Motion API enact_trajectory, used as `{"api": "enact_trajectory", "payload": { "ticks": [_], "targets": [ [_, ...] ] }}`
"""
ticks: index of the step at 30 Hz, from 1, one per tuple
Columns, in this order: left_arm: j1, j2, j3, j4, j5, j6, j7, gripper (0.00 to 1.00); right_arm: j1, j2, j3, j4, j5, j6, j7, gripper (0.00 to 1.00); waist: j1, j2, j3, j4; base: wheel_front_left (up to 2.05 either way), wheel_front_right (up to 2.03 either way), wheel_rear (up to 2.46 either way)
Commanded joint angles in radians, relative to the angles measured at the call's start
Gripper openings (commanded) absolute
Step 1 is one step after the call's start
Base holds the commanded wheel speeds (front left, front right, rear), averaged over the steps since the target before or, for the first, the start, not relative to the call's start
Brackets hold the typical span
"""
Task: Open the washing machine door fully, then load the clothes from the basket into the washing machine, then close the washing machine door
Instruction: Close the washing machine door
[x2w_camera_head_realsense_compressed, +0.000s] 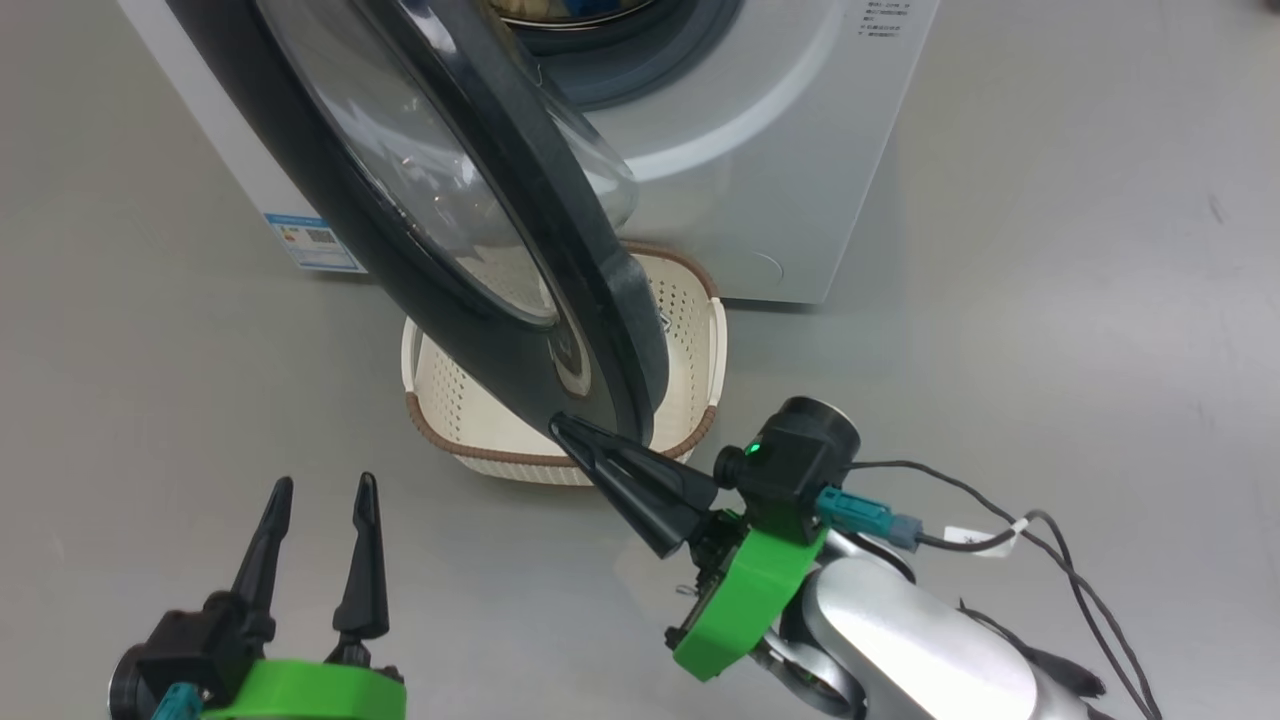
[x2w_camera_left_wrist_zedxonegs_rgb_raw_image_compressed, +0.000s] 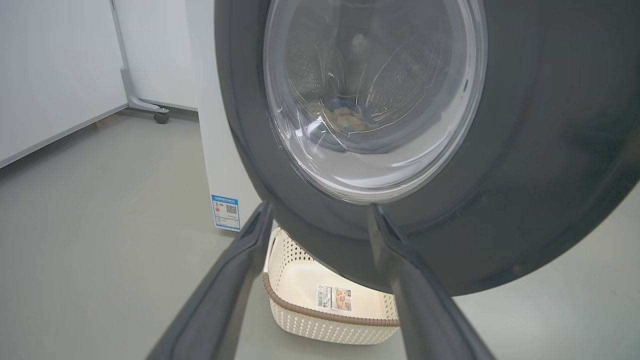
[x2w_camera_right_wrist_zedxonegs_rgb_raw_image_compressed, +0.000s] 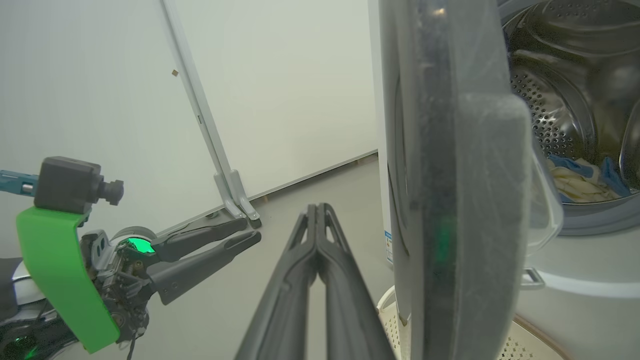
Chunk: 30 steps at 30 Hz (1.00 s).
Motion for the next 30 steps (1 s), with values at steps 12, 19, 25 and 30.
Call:
{"api": "enact_trajectory", "payload": {
  "ticks": [12,19,25,30],
  "targets": [
    [-0.053,0.017,0.024,-0.044,0.006,0.001,-0.011,1.0,-0.025,0.019,-0.049,-0.021,0.029,0.004,-0.006,0.0,0.0,0.0,0.044,0.006,0.0,0.0,0.0],
    [-0.06,0.021,0.026,-0.044,0.006,0.001,-0.011,1.0,-0.034,0.019,-0.076,-0.027,0.035,0.004,-0.006,0.0,0.0,0.0,0.064,0.0,0.0,0.0,0.0],
    [-0.065,0.025,0.027,-0.047,0.007,0.001,-0.011,1.0,-0.04,0.019,-0.108,-0.034,0.037,0.004,-0.006,0.0,0.0,0.0,0.08,-0.004,0.0,0.0,0.0],
    [-0.073,0.026,0.026,-0.051,0.006,0.001,-0.011,1.0,-0.049,0.019,-0.137,-0.039,0.037,0.004,-0.006,0.0,0.0,0.0,0.095,-0.004,0.0,0.0,0.0]
  ]
}}
